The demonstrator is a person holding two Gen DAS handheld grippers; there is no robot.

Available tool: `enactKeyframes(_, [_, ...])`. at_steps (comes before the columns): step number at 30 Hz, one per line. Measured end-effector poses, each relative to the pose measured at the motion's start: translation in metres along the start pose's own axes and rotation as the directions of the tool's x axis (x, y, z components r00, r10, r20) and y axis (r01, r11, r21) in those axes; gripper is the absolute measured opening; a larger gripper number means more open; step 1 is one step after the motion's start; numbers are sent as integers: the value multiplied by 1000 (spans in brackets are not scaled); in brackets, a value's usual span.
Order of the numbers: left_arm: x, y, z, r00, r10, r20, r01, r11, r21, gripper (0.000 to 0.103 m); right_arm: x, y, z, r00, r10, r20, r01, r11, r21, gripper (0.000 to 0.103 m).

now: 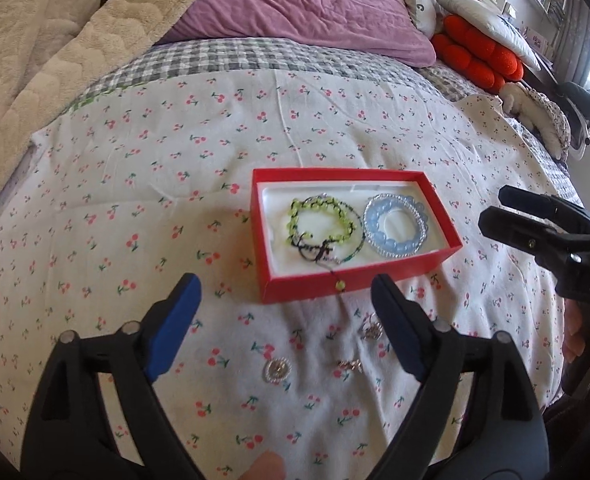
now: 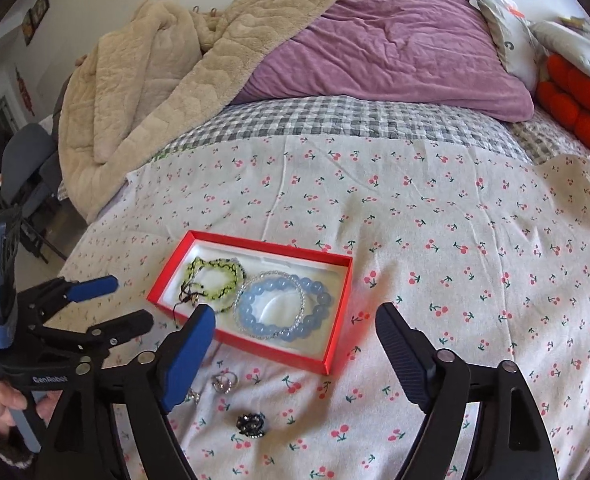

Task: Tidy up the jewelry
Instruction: 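Open both tools to release the bracelets and withdraw, then move both tools toward the rings and black clip beside the box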

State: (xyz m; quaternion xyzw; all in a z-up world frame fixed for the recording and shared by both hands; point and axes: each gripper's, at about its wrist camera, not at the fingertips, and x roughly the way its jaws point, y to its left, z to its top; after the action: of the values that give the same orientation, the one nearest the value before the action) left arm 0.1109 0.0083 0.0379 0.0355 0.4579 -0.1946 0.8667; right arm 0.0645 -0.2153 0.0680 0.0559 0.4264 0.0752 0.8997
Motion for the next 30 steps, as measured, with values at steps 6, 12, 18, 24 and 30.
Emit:
enactKeyframes(6, [-14, 10, -20, 1000, 19, 11, -19, 1000, -4, 102, -2, 7, -17, 1000, -13, -6, 13, 998, -55, 103])
enactKeyframes(12, [-21, 18, -41, 999, 43, 2, -43, 999, 7, 102, -7, 10, -35, 1000, -27, -13, 25, 995, -97, 103])
enactKeyframes(18, [-20, 25, -62, 999, 39, -32, -39, 999, 5, 102, -10, 12, -56, 999, -33, -37, 27, 988, -153, 103])
enactKeyframes(24, [-12, 25, -88, 996, 63, -59, -61, 998, 35, 102, -3, 11, -88, 994, -62, -85, 41, 973, -226, 103])
enactKeyframes(30, [5, 21, -113, 993, 73, -96, -63, 992, 105, 102, 18, 15, -121, 985, -57, -165, 11, 962, -272, 103])
